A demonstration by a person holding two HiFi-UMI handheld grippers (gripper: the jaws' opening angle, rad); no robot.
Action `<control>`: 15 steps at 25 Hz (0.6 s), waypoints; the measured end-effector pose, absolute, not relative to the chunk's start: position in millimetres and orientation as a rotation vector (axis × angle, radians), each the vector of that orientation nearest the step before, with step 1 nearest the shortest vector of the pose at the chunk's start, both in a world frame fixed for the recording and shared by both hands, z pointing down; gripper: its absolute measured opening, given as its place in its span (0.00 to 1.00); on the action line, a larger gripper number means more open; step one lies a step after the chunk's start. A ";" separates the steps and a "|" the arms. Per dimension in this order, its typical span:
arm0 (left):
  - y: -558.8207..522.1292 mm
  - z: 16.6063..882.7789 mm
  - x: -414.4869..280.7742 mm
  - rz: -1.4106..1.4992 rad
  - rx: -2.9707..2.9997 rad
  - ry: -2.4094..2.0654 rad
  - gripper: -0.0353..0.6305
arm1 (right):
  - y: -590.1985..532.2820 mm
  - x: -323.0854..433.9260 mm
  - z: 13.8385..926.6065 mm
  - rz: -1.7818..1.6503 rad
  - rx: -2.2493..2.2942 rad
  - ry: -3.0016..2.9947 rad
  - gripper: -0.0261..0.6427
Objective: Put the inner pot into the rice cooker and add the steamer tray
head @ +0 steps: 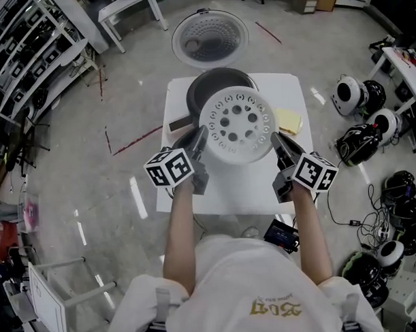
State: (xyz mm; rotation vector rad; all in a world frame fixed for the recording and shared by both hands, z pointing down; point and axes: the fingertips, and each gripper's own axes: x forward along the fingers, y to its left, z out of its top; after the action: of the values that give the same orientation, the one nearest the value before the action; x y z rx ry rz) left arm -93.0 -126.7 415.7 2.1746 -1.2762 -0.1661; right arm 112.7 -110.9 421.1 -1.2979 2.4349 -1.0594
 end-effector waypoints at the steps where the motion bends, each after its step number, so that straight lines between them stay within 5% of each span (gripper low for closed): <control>1: -131.7 415.3 -94.2 -0.167 2.178 -1.270 0.14 | -115.4 111.3 421.0 -1.060 -1.300 2.433 0.09; 15: -215.3 404.6 -120.5 -0.193 2.201 -1.224 0.14 | -193.5 83.5 409.6 -1.032 -1.323 2.423 0.09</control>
State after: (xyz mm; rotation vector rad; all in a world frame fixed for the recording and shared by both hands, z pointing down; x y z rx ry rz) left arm -120.5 -215.3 404.6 2.2007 -1.2236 -0.1932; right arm 83.5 -193.5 409.6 -1.3230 2.4234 -1.0322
